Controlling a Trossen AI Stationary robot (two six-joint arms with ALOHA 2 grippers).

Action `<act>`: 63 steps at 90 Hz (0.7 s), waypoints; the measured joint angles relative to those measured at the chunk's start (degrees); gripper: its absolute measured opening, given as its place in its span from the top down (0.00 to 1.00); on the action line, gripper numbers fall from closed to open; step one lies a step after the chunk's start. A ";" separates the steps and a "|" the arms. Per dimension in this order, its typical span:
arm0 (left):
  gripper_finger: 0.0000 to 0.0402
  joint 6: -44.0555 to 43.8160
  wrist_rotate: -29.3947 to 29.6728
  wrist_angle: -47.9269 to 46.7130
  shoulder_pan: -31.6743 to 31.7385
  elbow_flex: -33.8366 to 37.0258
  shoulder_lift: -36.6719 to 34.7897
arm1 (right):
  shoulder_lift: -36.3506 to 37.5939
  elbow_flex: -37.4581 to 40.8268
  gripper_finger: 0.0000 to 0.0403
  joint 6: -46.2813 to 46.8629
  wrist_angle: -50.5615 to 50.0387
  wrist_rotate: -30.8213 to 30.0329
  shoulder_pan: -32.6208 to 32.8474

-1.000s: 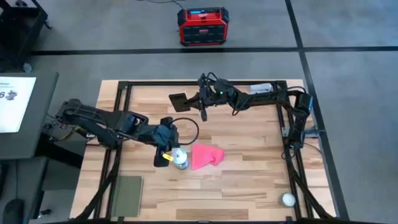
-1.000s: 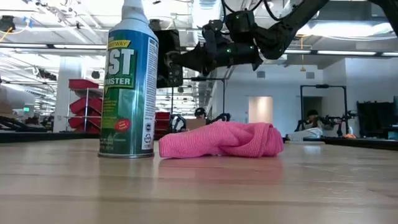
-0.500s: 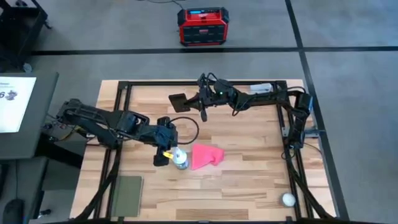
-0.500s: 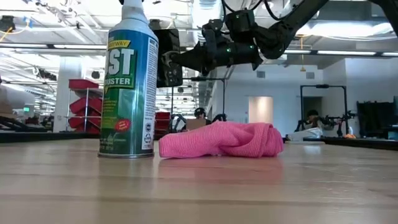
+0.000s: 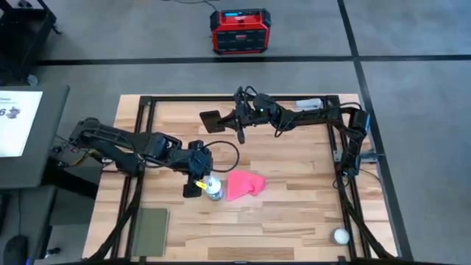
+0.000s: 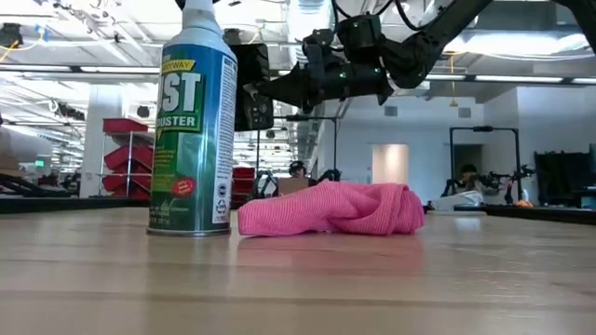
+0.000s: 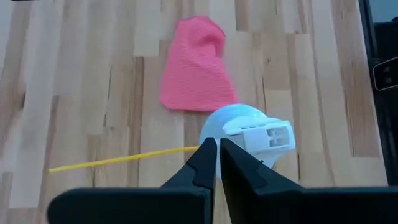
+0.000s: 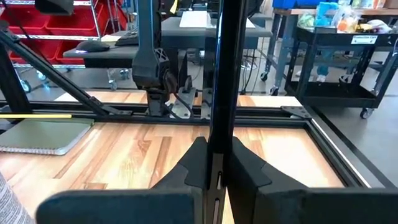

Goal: Apply microfiber cloth
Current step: Spray the back of the cellphone with the white spray bottle

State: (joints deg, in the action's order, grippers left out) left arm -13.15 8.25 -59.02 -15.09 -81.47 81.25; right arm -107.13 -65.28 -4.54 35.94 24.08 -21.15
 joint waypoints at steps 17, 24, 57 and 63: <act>1.00 -0.03 -0.09 0.01 0.37 0.00 0.00 | -2.04 -0.20 0.96 1.11 2.29 -0.22 -0.02; 1.00 -0.07 -0.19 -0.05 0.37 0.00 0.00 | -4.17 -0.20 0.96 2.14 3.45 -0.17 -0.22; 1.00 -0.37 -0.24 -0.42 0.37 0.00 0.00 | -6.08 -0.48 0.96 4.13 6.82 0.09 -0.15; 1.00 -0.35 -0.22 -0.42 0.53 0.00 0.00 | -6.08 -0.48 0.96 4.11 6.92 0.09 -0.15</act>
State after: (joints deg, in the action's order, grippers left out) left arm -13.50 8.03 -59.44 -14.56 -81.47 81.25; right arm -113.21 -65.76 -0.43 42.86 24.16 -21.30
